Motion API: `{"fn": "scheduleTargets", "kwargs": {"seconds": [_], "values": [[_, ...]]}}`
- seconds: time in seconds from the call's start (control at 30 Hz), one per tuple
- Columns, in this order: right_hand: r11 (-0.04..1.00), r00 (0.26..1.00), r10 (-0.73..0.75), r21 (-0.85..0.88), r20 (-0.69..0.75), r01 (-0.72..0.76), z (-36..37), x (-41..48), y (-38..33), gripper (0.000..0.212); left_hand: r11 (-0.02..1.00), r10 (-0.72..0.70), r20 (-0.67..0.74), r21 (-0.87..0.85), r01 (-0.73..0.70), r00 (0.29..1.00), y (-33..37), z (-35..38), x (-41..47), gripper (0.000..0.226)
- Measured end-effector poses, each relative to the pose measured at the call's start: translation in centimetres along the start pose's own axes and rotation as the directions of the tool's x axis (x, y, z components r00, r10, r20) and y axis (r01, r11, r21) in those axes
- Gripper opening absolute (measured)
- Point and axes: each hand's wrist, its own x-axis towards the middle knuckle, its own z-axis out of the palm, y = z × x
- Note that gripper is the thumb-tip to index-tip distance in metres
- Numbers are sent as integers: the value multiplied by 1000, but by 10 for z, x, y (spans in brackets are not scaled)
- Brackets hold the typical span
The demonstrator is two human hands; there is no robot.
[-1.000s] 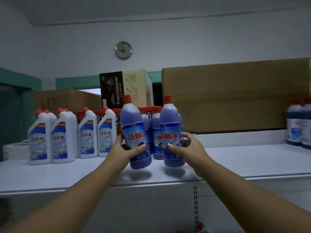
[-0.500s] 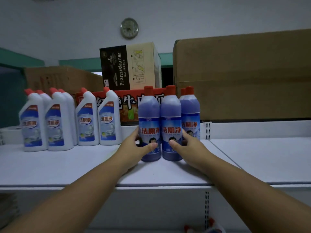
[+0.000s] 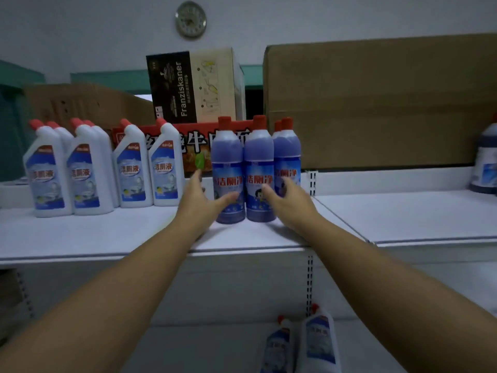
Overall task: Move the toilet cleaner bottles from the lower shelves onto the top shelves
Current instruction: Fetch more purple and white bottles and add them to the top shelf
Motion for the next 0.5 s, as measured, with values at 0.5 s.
{"fn": "scheduleTargets", "kwargs": {"seconds": [0.5], "values": [[864, 887, 446, -316, 121, -391, -17, -155, 211, 23, 988, -153, 591, 67, 141, 792, -129, 112, -175, 29]]}}
